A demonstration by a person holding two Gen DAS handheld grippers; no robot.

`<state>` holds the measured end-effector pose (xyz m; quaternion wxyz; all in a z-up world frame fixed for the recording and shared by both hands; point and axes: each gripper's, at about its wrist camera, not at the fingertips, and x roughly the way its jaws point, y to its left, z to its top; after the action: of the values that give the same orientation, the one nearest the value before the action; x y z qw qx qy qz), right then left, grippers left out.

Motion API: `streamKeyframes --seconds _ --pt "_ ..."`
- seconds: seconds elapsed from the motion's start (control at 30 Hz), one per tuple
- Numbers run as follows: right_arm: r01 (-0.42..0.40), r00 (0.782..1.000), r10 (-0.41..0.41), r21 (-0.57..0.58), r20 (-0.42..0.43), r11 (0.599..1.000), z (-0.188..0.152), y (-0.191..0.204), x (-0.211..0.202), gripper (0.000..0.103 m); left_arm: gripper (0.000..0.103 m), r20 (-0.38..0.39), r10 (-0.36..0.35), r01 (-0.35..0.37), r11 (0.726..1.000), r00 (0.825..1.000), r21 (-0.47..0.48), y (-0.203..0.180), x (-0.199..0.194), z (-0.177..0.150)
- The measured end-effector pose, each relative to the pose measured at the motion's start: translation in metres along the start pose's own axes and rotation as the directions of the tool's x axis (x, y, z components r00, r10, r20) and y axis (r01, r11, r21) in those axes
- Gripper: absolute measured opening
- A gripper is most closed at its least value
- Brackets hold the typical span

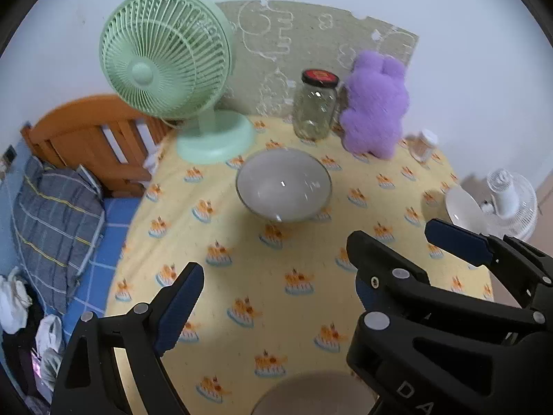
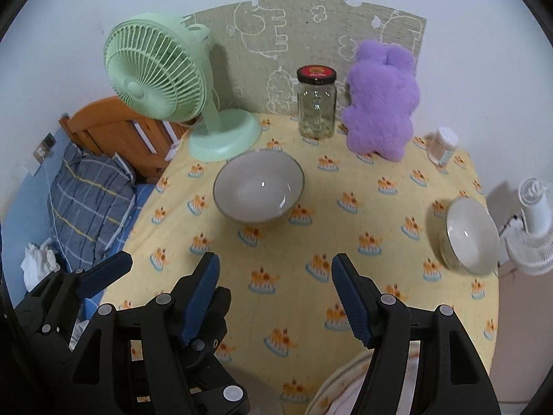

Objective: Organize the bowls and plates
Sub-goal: 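Move both grippers toward the grey bowl beside the green fan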

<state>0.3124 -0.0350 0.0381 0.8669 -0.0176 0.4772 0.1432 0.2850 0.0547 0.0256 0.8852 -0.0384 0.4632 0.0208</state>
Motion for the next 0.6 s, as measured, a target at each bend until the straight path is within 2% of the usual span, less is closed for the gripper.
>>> streamKeyframes --seconds 0.07,0.17,0.43,0.5,0.6 --pt "-0.010 1.000 0.010 -0.013 0.006 1.000 0.011 -0.005 0.006 0.071 0.090 0.002 0.017 -0.017 1.000 1.000 -0.002 -0.002 0.006 0.009" --pt "-0.009 1.000 0.009 -0.026 0.011 1.000 0.024 -0.010 0.015 0.078 0.090 0.004 0.028 -0.028 0.999 1.000 -0.033 0.001 0.015 0.021" --pt "-0.026 1.000 0.025 -0.036 -0.005 0.999 0.059 -0.016 0.050 0.080 0.090 -0.002 0.059 -0.059 0.997 0.998 -0.045 0.008 0.045 0.050" --pt "-0.017 1.000 0.017 -0.043 0.000 0.999 0.067 -0.015 0.061 0.080 0.090 -0.011 0.064 -0.064 0.997 0.998 -0.050 0.010 0.057 0.056" --pt "0.021 1.000 -0.020 -0.060 0.002 0.998 0.075 -0.014 0.080 0.080 0.090 -0.025 0.113 -0.114 0.992 0.993 -0.046 0.013 0.075 0.063"
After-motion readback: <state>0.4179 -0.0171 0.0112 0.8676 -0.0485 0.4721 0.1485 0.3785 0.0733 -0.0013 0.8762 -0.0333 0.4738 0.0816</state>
